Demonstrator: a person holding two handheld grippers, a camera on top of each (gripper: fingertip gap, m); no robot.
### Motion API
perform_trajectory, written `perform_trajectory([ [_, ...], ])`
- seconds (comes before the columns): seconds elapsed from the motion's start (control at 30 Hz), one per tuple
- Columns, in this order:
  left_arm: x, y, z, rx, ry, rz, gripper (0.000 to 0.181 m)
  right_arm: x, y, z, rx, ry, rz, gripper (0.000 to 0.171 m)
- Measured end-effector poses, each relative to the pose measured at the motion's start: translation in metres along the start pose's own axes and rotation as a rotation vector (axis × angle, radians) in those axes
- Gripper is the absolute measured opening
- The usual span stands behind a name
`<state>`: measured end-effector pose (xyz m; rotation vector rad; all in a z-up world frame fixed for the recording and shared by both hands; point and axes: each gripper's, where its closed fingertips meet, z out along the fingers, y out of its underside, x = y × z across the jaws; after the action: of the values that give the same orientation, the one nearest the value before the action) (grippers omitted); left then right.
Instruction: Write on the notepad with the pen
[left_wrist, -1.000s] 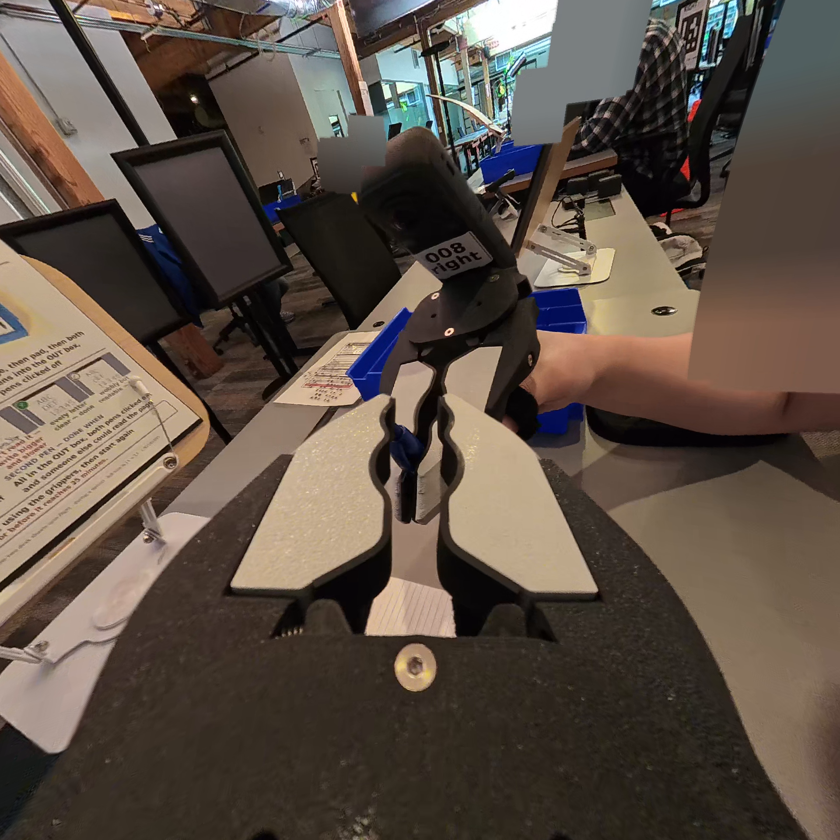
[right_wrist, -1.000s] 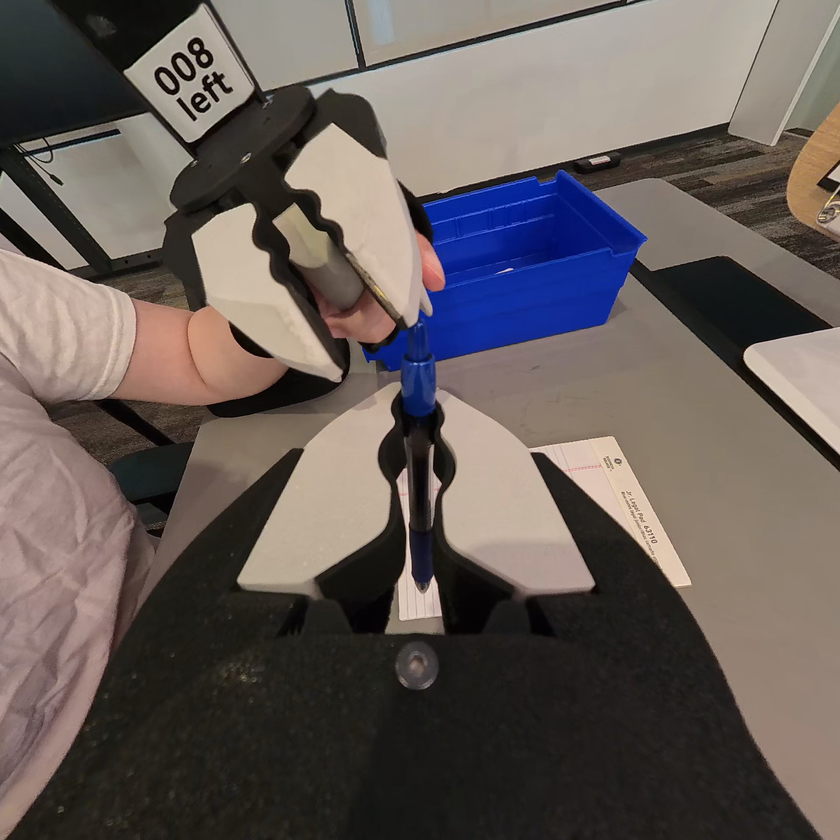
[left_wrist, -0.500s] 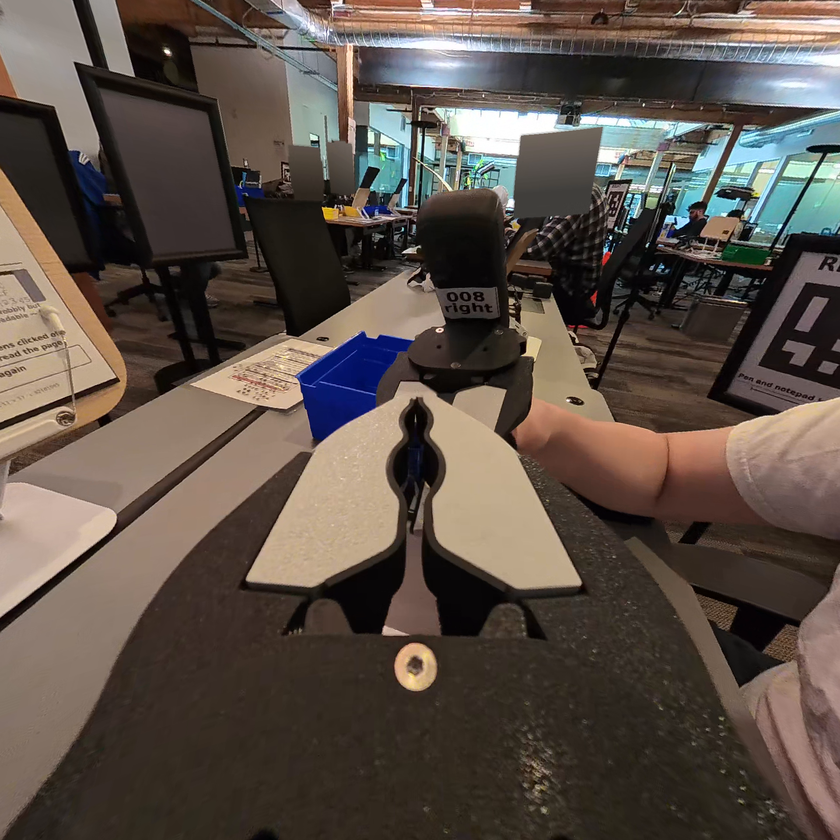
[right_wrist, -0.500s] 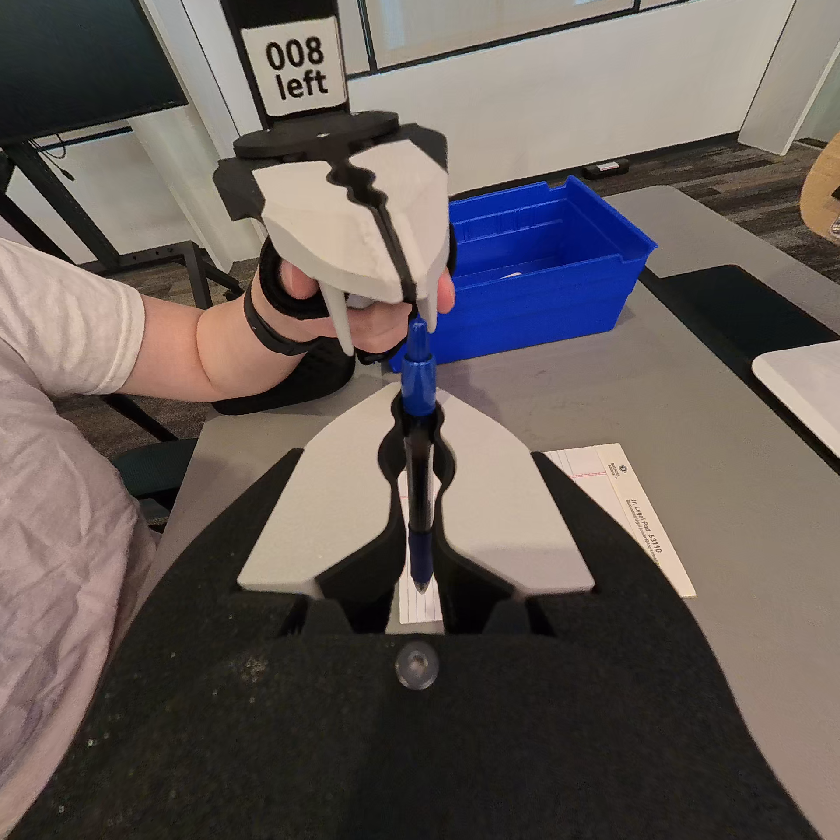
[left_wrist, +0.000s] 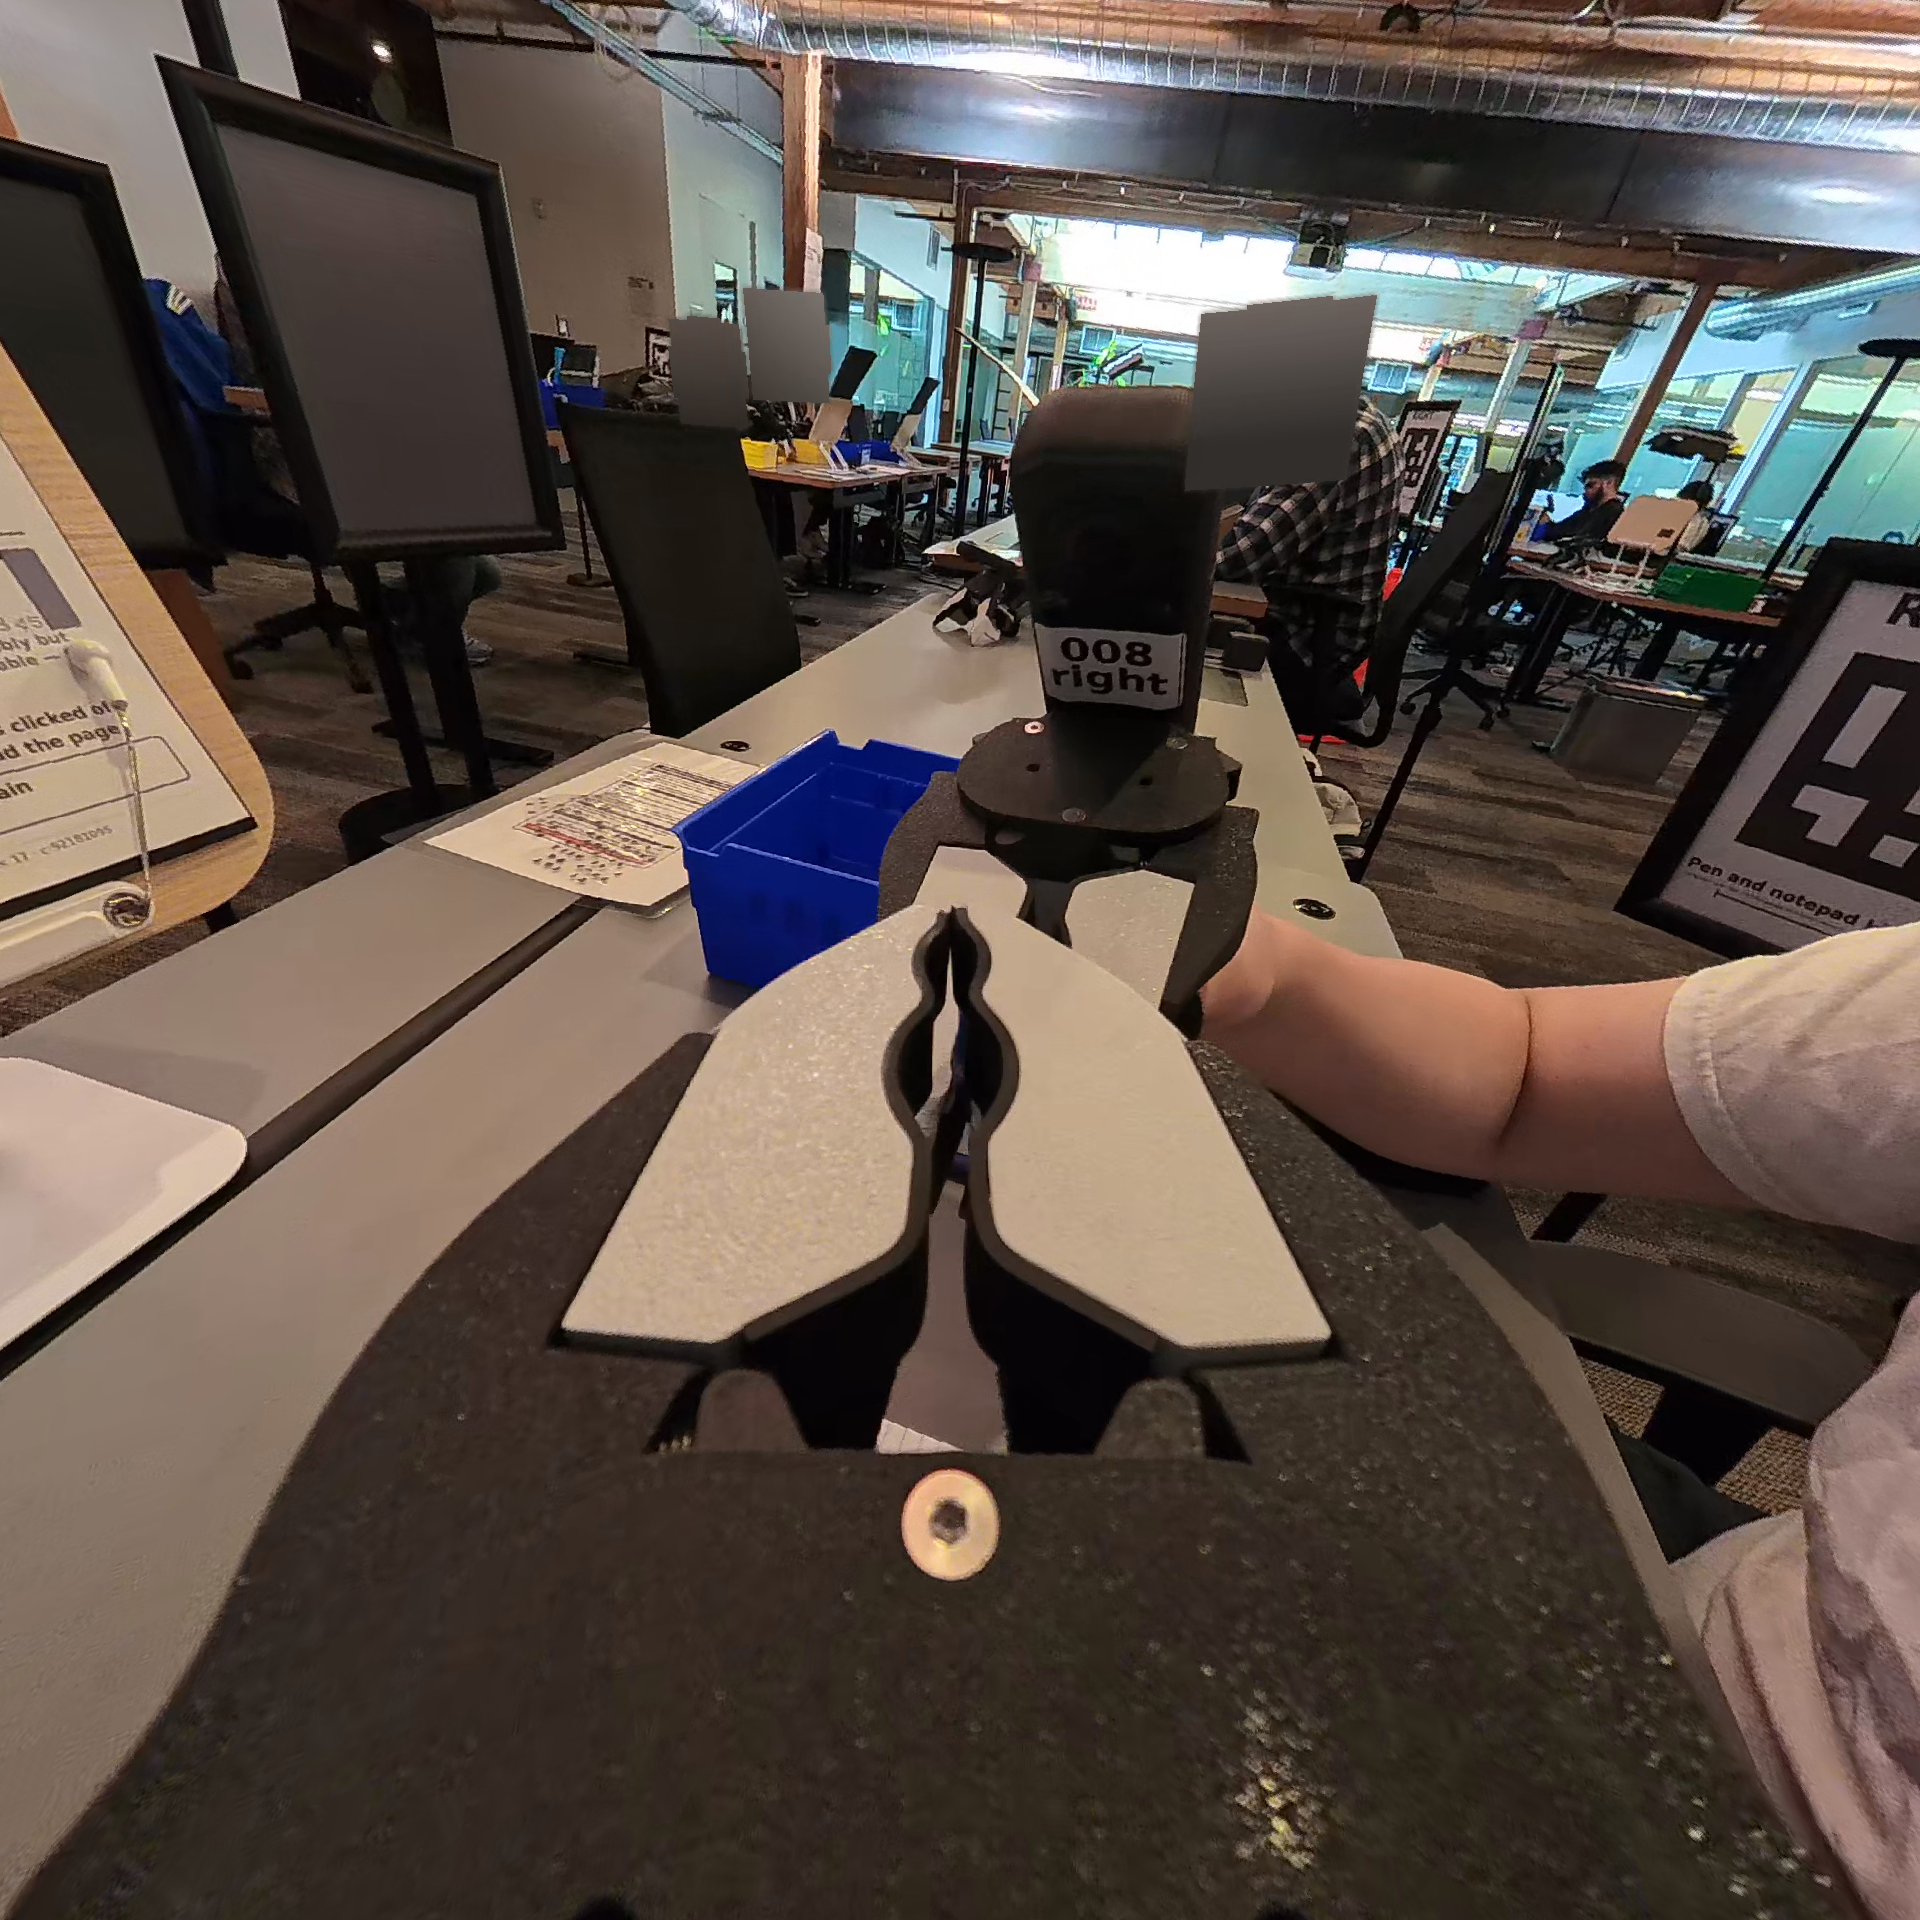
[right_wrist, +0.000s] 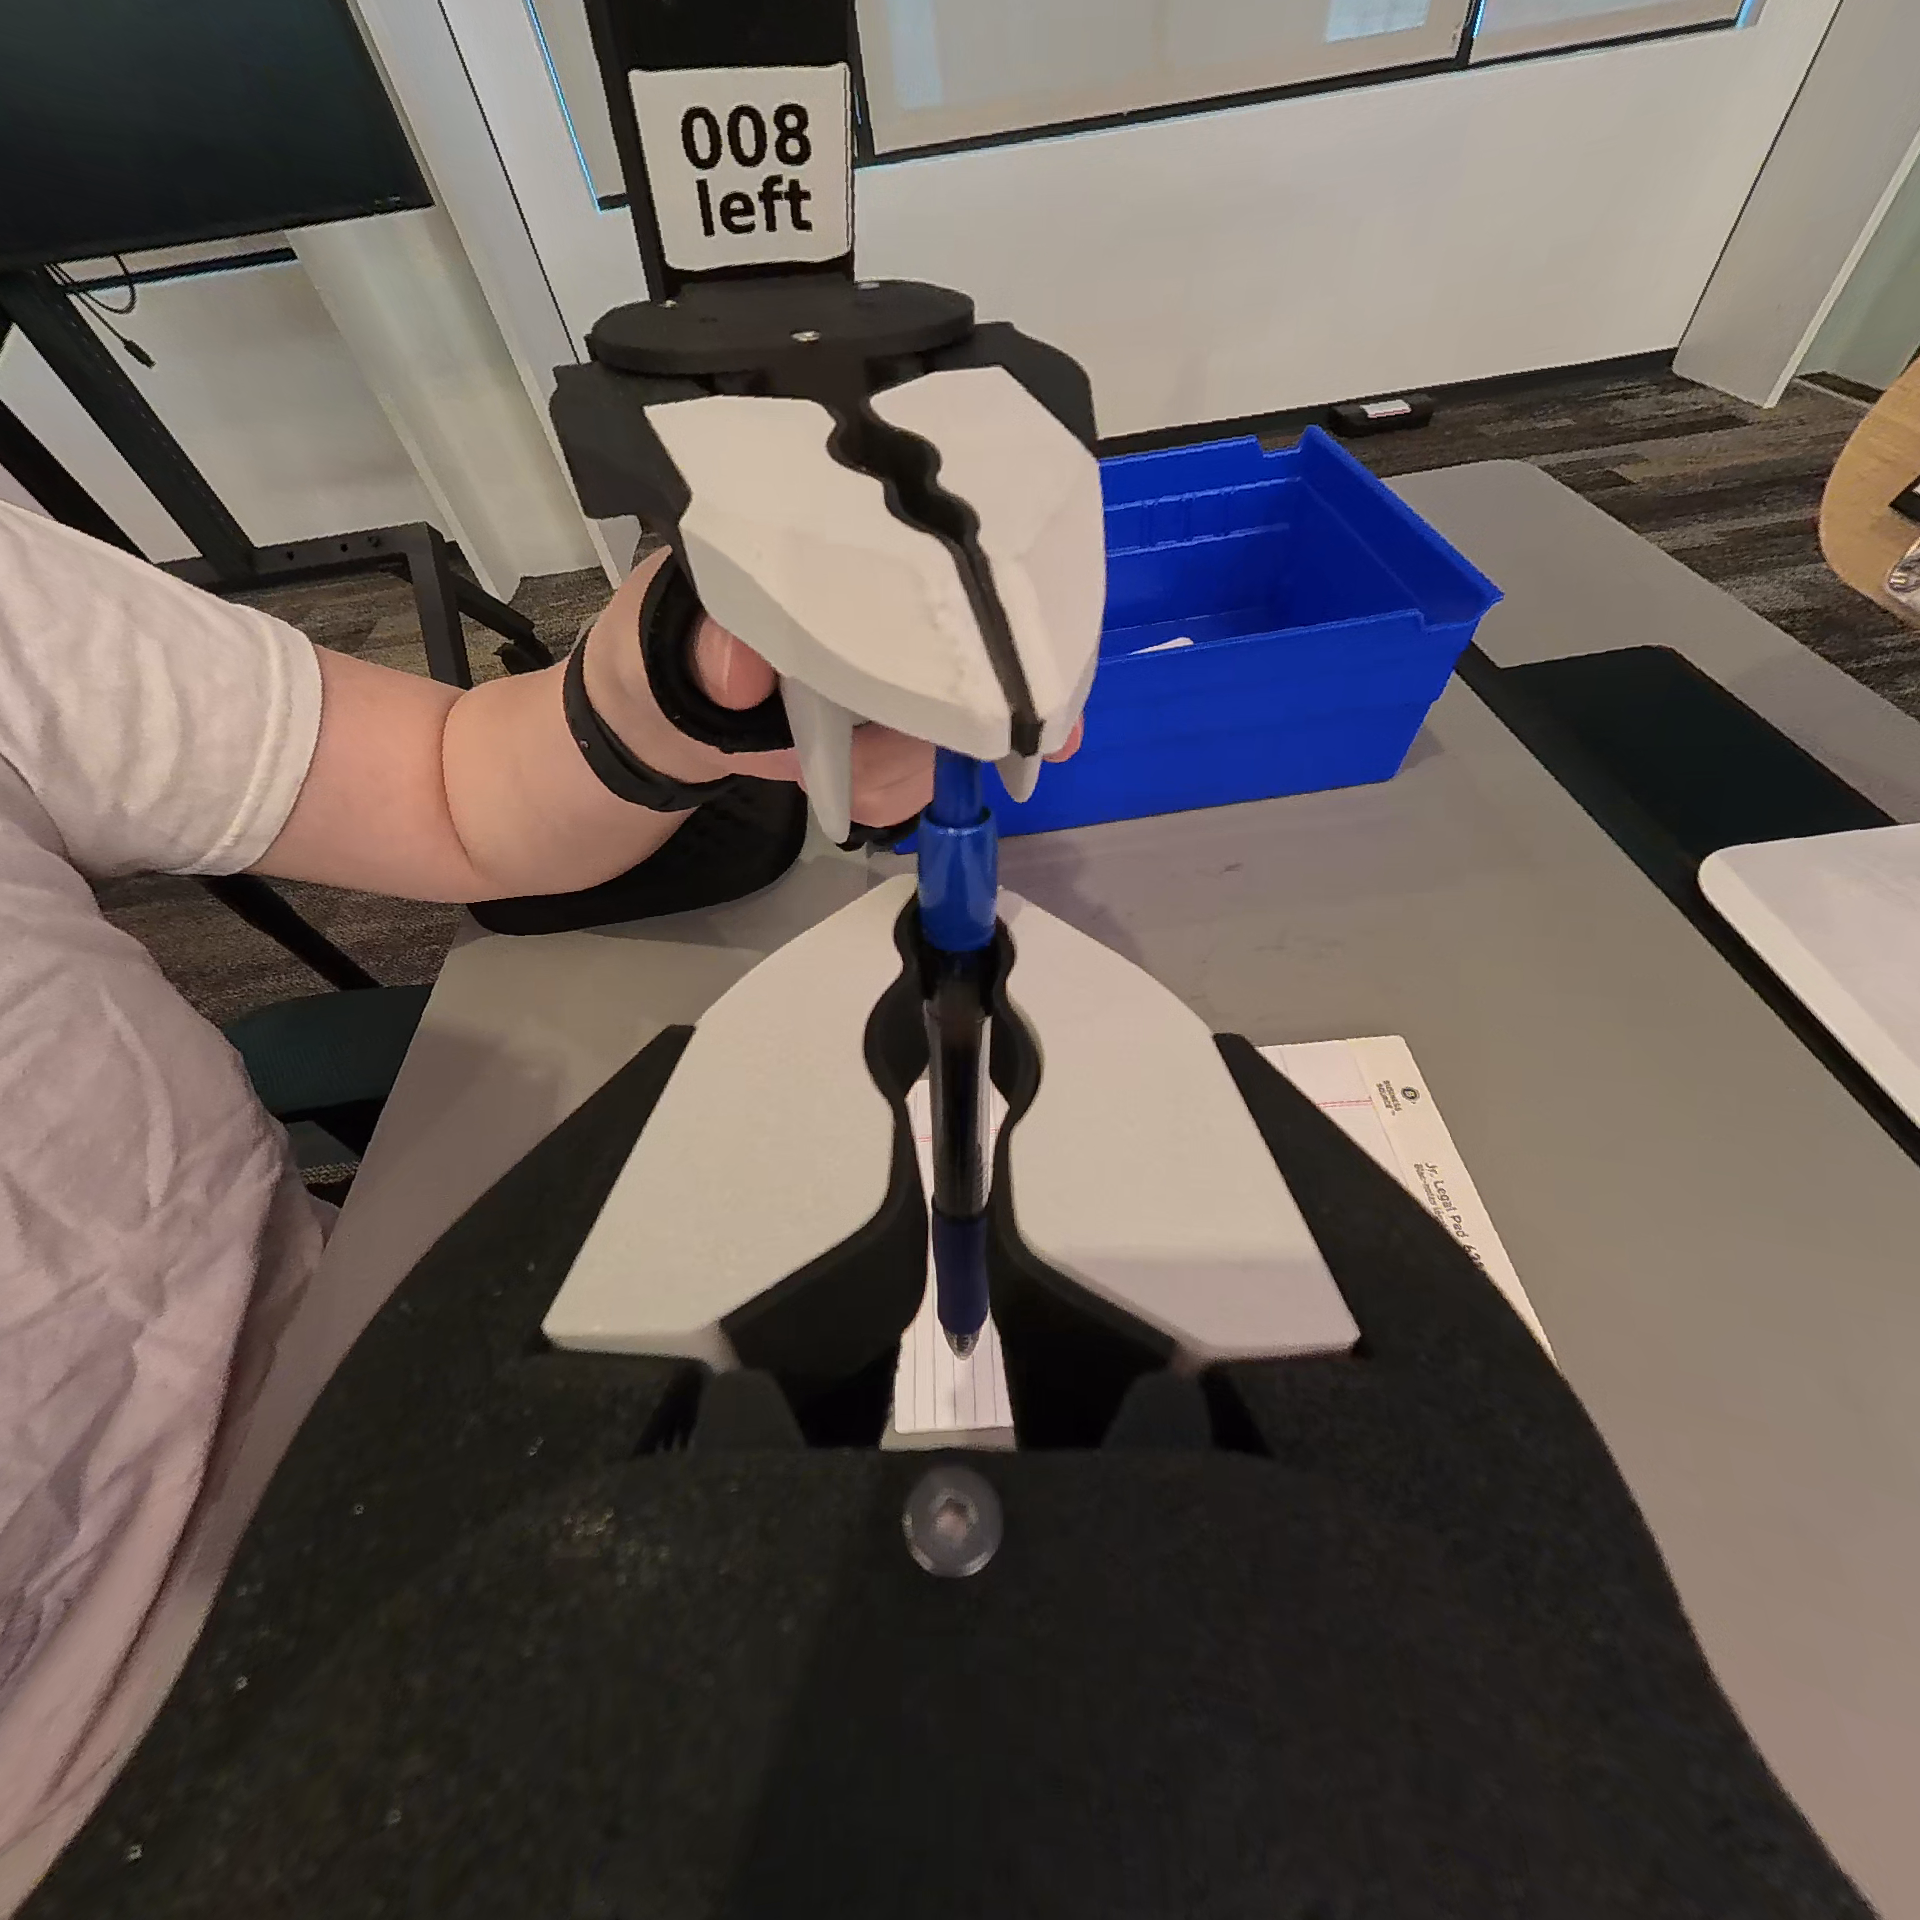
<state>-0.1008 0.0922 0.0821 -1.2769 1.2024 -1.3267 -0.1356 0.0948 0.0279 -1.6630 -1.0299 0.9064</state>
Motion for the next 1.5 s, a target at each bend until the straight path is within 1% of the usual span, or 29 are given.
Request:
perform_trajectory([
  [0.23, 0.002, -0.0026, -0.0008, 0.018, 0.025, -0.025, 0.0, -0.0019, -0.0038, 0.0, 0.028, 0.001, -0.023, 0.006],
  [0.6, 0.0013, -0.0025, 0.0003, 0.029, 0.022, -0.023, 0.0, -0.0008, -0.006, -0.0008, 0.053, -0.003, -0.014, 0.006],
  [1.0, 0.0025, -0.0025, 0.0005, 0.025, 0.022, -0.023, 0.0, 0.0004, -0.0081, -0.002, 0.059, 0.026, -0.049, 0.006],
  [1.5, 0.002, 0.0042, 0.0055, 0.025, 0.028, -0.04, 0.0, 0.001, -0.0074, -0.0018, 0.057, 0.025, -0.04, 0.006],
])
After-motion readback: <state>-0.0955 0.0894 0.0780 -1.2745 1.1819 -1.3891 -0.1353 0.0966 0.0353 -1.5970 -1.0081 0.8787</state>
